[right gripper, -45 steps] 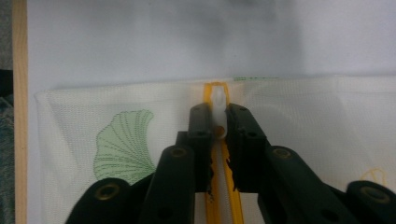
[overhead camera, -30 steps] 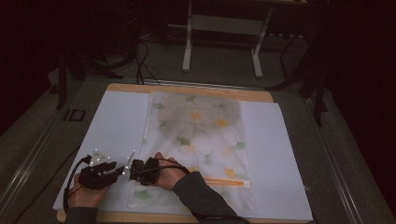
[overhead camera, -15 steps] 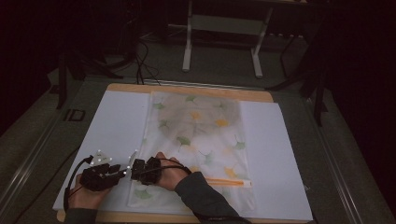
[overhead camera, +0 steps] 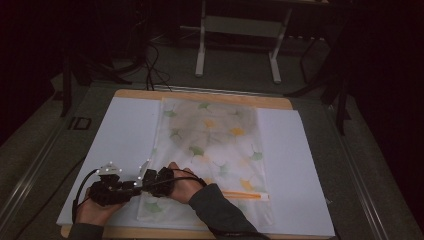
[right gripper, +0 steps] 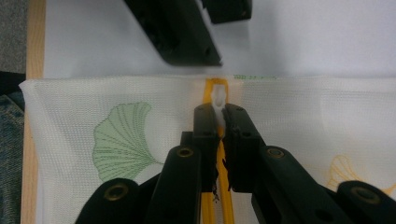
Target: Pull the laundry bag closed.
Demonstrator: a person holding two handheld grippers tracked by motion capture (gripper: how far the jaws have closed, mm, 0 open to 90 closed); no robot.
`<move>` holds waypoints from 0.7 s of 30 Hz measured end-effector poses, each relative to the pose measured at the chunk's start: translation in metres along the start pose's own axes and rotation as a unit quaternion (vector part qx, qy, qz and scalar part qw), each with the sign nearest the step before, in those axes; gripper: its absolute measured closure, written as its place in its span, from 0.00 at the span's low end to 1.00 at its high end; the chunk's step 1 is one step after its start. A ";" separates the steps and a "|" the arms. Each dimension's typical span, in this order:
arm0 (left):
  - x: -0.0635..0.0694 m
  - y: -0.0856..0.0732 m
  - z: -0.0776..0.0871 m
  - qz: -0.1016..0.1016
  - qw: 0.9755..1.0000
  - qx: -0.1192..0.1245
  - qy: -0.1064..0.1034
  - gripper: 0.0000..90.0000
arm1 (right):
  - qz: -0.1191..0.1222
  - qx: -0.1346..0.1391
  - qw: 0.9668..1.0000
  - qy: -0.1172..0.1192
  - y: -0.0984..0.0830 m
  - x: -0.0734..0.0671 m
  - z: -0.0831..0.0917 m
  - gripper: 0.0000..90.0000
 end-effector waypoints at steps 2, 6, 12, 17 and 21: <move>0.001 0.000 -0.003 0.002 1.000 -0.008 -0.015 0.61 | -0.001 0.003 1.000 -0.001 -0.001 0.001 0.001 0.94; 0.002 0.000 -0.006 0.002 0.999 -0.018 -0.028 0.61 | -0.003 0.006 1.000 -0.001 -0.002 0.001 0.003 0.94; 0.002 0.000 -0.012 0.009 0.998 -0.019 -0.066 0.62 | -0.001 0.016 1.000 -0.004 -0.003 0.002 0.008 0.94; 0.004 0.001 -0.019 0.007 0.996 -0.031 -0.085 0.64 | 0.000 0.018 1.000 -0.007 -0.005 0.001 0.011 0.94; 0.005 0.003 -0.023 -0.001 0.995 -0.036 -0.096 0.67 | 0.002 0.019 1.000 -0.008 -0.006 0.002 0.013 0.94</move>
Point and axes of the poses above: each handheld gripper's, and its own axes: z roughly backward along the jaws, y roughly out of its top, x roughly to its right, the point moved 3 cm from there along -z, roughly forward along the jaws, and after that the axes turned 10 degrees about -x, right-handed, at the moved point
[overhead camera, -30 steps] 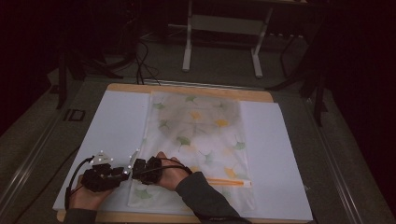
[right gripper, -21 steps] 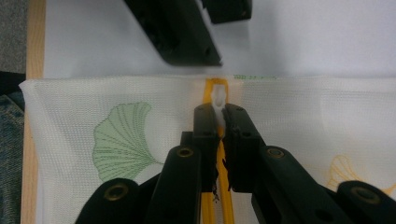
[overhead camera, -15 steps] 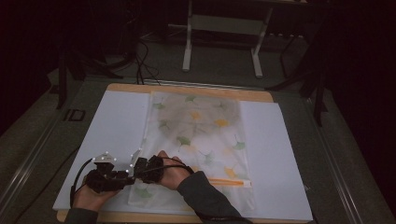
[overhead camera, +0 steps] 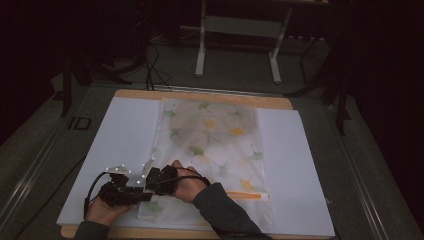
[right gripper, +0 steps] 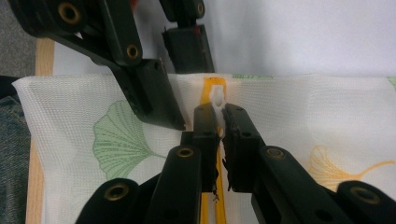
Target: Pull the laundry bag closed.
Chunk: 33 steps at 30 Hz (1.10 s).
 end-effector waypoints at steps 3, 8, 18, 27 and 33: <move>-0.001 0.002 -0.003 -0.002 1.000 -0.004 -0.010 0.70 | 0.000 0.000 1.000 0.000 0.000 0.000 0.002 0.94; -0.004 0.003 -0.006 -0.007 1.000 -0.009 -0.028 0.77 | 0.005 0.001 1.000 0.001 0.000 -0.002 0.002 0.94; -0.006 0.003 -0.007 -0.009 0.999 -0.013 -0.038 0.96 | 0.008 -0.001 1.000 0.001 -0.002 -0.002 0.002 0.94; -0.005 0.002 -0.007 -0.012 0.999 -0.010 -0.039 0.98 | 0.006 -0.006 1.000 0.003 -0.006 -0.001 -0.002 0.94; -0.005 0.002 -0.006 -0.010 0.999 -0.002 -0.043 0.98 | 0.007 -0.012 1.000 0.003 -0.008 -0.002 -0.006 0.94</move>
Point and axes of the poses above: each handheld gripper's, and its own axes: z roughly backward along the jaws, y roughly out of its top, x roughly to its right, the point moved 3 cm from there along -z, roughly forward along the jaws, and after that the axes turned 10 degrees about -x, right-handed, at the moved point
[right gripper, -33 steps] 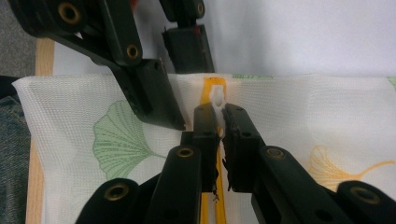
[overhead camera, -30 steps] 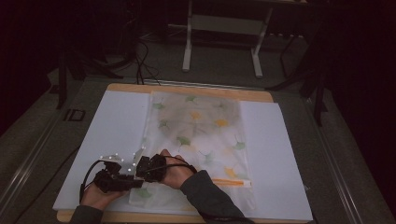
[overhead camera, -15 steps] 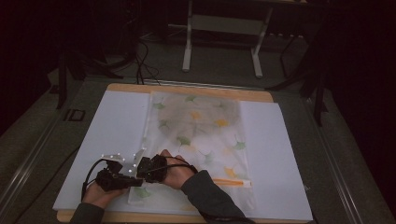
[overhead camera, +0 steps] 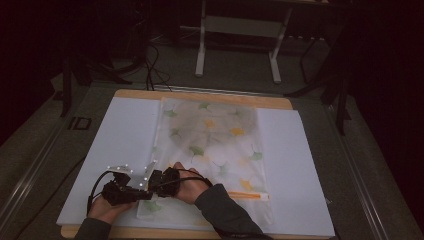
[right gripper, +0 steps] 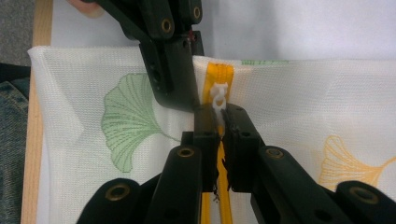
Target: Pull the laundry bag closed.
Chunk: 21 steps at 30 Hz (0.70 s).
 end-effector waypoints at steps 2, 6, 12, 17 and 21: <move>0.000 0.000 0.001 -0.001 1.000 0.002 -0.001 0.98 | 0.003 -0.004 1.000 -0.002 0.000 0.000 0.000 0.94; -0.001 0.000 0.002 0.003 1.000 0.009 -0.001 0.98 | 0.003 -0.008 1.000 -0.005 -0.004 -0.001 0.000 0.94; 0.001 0.000 0.001 -0.004 1.000 0.001 0.006 0.98 | 0.010 -0.016 1.000 -0.010 -0.010 -0.003 0.002 0.94; 0.001 0.000 0.002 -0.009 1.000 0.002 0.004 0.98 | 0.016 -0.025 0.999 -0.019 -0.011 -0.006 0.005 0.94; 0.001 0.000 0.003 -0.006 1.000 0.004 0.005 0.98 | 0.017 -0.034 0.999 -0.021 -0.015 -0.006 0.004 0.94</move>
Point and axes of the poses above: each handheld gripper's, and its own axes: z roughly backward along the jaws, y roughly out of its top, x roughly to its right, the point moved 3 cm from there along -z, roughly forward along the jaws, and after that the axes turned 10 degrees about -x, right-handed, at the moved point
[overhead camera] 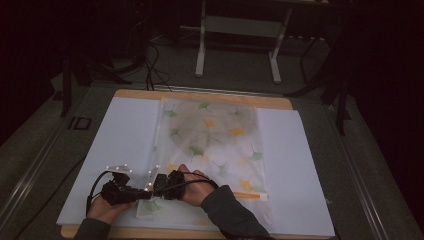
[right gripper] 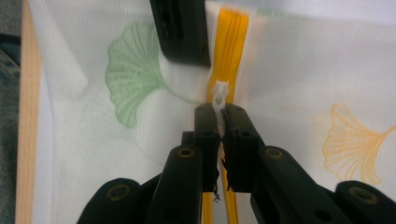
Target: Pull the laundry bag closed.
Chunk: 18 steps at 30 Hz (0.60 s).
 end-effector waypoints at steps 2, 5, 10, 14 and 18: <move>-0.001 -0.001 0.000 0.001 1.000 0.000 0.001 0.98 | 0.000 -0.002 1.000 0.000 -0.003 0.000 -0.001 0.94; -0.001 -0.001 0.000 0.003 1.000 -0.001 0.003 0.98 | -0.001 -0.005 1.000 0.000 -0.007 0.000 0.000 0.94; -0.002 -0.001 0.001 0.001 1.000 0.000 0.002 0.98 | 0.003 -0.009 1.000 -0.003 -0.012 -0.001 0.004 0.94; -0.002 -0.001 0.002 0.001 1.000 0.002 0.003 0.98 | 0.002 -0.010 1.000 -0.005 -0.016 -0.001 0.006 0.94; -0.002 -0.002 0.003 0.003 1.000 0.003 0.003 0.98 | 0.000 -0.013 1.000 -0.005 -0.019 0.000 0.007 0.94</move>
Point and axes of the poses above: each handheld gripper's, and its own axes: z roughly backward along the jaws, y roughly out of its top, x roughly to its right, the point moved 3 cm from there along -z, roughly forward along the jaws, and after that the axes turned 10 degrees about -x, right-handed, at the moved point
